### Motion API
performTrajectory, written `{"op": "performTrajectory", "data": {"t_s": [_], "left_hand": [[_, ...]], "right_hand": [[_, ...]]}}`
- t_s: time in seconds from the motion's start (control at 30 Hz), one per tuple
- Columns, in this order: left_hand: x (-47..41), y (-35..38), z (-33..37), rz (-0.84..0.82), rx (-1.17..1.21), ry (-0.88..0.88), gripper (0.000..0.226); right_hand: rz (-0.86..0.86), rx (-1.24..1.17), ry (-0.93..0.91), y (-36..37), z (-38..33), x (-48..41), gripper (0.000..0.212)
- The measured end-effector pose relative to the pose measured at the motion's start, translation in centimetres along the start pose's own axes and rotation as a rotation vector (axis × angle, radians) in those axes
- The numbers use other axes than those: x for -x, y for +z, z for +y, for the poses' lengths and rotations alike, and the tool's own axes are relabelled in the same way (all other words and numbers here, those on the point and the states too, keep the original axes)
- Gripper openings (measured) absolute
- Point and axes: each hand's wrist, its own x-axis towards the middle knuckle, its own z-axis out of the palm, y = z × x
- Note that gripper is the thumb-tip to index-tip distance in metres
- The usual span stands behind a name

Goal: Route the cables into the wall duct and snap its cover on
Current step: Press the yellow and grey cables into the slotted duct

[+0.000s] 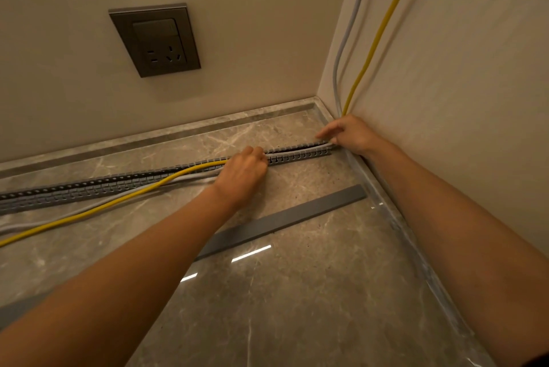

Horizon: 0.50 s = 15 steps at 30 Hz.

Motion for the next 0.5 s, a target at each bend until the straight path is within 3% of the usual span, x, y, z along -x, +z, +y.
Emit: {"op": "performTrajectory", "data": {"t_s": [0.37,0.5], "left_hand": [[-1.7,-1.2,0.1,-0.057,0.056,-0.085,0.029],[-1.4,-0.5,-0.4,-0.041,0.089,-0.074,0.032]], "right_hand": [[-0.029,0.350,-0.070,0.4,-0.2,-1.2,0.059],[-0.039,0.146,-0.017,0.3,-0.6,-0.3,0.055]]}}
